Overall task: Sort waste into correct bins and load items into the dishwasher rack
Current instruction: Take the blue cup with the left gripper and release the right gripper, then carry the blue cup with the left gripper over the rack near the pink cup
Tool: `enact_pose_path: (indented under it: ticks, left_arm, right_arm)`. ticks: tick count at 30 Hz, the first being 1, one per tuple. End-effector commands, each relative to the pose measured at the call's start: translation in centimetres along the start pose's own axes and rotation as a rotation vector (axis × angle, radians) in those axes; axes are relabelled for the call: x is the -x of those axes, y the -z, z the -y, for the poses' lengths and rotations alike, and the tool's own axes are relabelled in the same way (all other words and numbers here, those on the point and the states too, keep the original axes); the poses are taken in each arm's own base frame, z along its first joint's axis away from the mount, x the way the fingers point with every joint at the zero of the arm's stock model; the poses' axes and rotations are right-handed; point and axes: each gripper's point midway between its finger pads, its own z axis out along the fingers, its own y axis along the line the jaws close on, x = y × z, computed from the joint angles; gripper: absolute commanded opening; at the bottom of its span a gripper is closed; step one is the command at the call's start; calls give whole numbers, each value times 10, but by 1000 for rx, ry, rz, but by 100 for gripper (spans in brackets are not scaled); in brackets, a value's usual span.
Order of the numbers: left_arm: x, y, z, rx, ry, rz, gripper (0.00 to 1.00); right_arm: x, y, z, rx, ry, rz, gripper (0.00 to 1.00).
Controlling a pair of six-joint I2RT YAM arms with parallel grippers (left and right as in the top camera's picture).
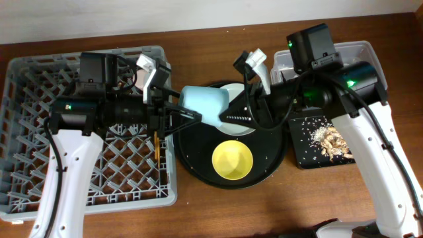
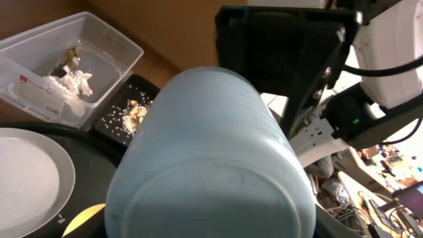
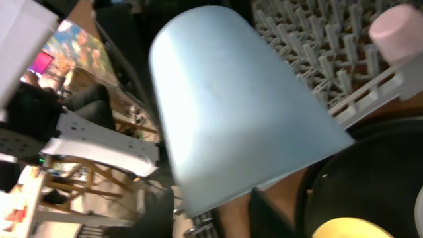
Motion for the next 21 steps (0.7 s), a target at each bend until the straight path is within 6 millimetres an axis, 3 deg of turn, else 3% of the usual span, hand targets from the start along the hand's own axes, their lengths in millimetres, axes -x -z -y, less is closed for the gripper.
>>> enact_pose_path:
  ticks: [1,4,8,12,14,17,21]
  left_arm:
    - [12,13,16,-28,-52,49,50]
    - [17,35,0,42,-37,93,50]
    - [6,87,-70,438,136,98,50]
    - [-34,161,-137,988,439,76,50]
    - [-50,185,-147,1158,520,58,50]
    - [-59,204,-155,1281,569,59,50]
    - [-71,194,-169,1261,622,9,50]
  right_arm:
    - [-2,6,15,-48,-11,7,56]
    - [0,28,36,-109,-66,53,62]
    - [-26,49,76,-324,-176,-17,63]
    - [-60,61,110,-530,-246,-147,63]
    - [-80,59,126,-574,-287,-205,63]
    - [-107,42,149,-556,-356,-245,63]
    - [-135,27,164,-541,-409,-279,63]
